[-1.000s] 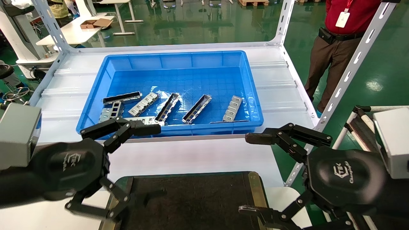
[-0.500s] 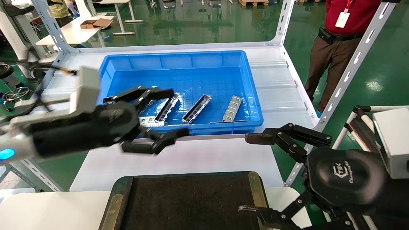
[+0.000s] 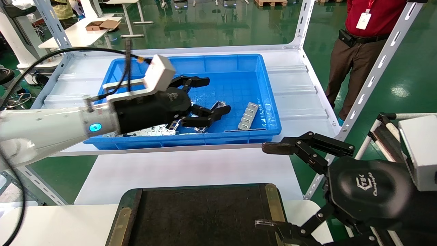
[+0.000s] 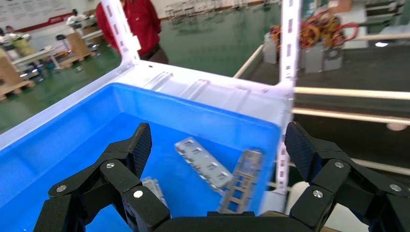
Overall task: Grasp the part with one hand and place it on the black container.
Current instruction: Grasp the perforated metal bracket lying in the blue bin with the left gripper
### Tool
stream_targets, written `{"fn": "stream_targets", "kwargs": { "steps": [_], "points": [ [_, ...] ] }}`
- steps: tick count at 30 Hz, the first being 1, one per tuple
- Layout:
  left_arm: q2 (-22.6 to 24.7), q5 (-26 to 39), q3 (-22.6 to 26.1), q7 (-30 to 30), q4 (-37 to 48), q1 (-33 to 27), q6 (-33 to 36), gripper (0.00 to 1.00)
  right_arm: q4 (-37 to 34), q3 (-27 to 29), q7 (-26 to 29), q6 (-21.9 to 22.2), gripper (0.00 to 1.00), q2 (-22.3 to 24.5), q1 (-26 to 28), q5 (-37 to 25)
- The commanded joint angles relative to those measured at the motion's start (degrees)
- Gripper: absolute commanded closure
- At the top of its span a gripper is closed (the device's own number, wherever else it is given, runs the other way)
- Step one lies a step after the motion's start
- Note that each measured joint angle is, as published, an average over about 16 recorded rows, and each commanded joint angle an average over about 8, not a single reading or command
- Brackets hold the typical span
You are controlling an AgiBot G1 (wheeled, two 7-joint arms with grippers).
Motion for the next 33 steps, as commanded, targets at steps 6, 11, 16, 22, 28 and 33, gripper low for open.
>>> {"fn": "stream_targets", "kwargs": {
  "steps": [6,11,16,22,28,33],
  "points": [
    [7.1,2.3,0.8,5.3,12.2,-4.9,-6.1,0.00,0.0,0.0,0.0,0.0,0.00,0.0,0.0,0.0],
    [10.7,2.9,1.1,8.1,18.3,-6.8,-10.0,0.00,0.0,-0.1,0.0,0.0,0.00,0.0,0.0,0.0],
    [12.3,2.8,1.8,9.2,20.7,-7.2,-12.7,0.00,0.0,-0.1,0.0,0.0,0.00,0.0,0.0,0.0],
    [12.8,2.2,3.6,7.6,20.2,-6.4,-15.4,0.00,0.0,-0.1,0.0,0.0,0.00,0.0,0.0,0.1],
    [12.8,1.5,6.0,5.1,19.2,-5.5,-18.4,0.00,0.0,-0.1,-0.1,0.1,0.00,0.1,0.0,0.1],
    [12.7,0.8,7.9,3.4,18.7,-4.9,-20.6,0.00,0.0,-0.1,-0.1,0.1,0.00,0.1,0.0,0.1]
  ]
}}
